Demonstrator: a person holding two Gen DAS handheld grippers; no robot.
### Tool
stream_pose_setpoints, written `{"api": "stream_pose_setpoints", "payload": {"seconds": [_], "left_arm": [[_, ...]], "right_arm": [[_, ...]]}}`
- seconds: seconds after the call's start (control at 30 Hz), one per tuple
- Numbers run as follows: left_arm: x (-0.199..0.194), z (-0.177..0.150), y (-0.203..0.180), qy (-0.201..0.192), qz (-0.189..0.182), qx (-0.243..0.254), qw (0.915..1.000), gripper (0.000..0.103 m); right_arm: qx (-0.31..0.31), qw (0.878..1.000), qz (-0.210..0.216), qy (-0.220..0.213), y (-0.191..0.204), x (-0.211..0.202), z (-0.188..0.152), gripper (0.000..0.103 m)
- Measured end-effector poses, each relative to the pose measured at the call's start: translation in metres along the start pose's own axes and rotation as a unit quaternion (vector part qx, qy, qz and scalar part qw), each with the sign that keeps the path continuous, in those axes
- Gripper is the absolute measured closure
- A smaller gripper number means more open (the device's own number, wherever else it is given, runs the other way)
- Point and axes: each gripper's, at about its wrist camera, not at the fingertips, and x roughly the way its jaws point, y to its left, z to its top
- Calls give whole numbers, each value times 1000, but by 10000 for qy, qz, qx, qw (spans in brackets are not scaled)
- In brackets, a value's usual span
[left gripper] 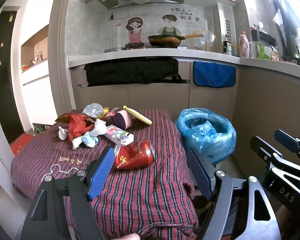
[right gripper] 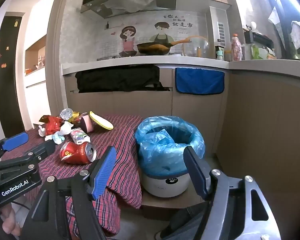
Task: Collect trash
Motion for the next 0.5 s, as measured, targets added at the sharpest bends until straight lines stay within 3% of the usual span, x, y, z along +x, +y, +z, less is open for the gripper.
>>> {"api": "stream_pose_setpoints", "payload": {"seconds": [0.5], "left_arm": [[0,-1,-1,55,3,-11,10000,28]], "right_arm": [[-60,10000,-20,43,0,2,-1,36]]}}
